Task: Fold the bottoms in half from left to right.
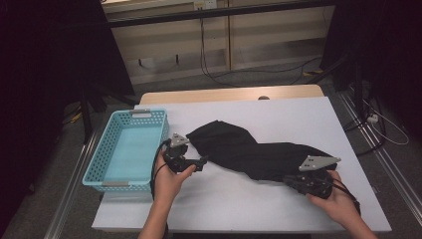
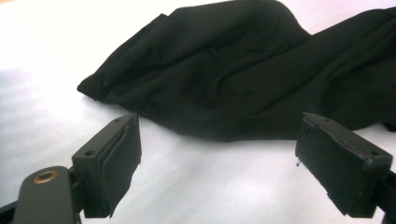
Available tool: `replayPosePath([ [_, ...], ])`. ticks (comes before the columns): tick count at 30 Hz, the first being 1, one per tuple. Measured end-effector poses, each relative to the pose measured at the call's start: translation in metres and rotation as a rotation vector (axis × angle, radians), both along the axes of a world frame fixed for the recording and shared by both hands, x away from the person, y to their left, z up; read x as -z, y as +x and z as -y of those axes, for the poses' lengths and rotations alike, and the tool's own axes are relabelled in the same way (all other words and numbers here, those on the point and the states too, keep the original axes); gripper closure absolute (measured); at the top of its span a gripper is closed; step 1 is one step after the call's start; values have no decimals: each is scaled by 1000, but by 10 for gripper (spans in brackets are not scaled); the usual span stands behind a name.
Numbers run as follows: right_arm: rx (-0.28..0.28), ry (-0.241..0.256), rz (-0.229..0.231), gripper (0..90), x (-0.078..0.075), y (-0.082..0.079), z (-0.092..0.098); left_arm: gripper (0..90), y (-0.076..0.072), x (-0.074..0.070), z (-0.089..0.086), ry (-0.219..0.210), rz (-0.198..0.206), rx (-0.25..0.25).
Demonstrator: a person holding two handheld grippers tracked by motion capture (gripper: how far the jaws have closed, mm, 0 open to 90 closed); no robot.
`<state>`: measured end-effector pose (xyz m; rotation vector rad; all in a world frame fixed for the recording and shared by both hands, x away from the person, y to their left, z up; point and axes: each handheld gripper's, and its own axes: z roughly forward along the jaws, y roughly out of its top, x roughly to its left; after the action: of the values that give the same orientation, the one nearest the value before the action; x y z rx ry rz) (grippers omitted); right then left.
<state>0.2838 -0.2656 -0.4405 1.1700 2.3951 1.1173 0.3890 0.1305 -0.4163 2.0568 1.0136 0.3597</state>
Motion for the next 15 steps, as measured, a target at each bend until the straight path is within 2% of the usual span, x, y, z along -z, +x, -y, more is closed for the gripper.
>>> replayPosePath([
  [8,-15,15,6,861,-3,-8,11,147,0,1,1,5,0,3],
  [15,-26,-12,19,860,-7,-12,9,146,-2,1,1,8,-8,6],
])
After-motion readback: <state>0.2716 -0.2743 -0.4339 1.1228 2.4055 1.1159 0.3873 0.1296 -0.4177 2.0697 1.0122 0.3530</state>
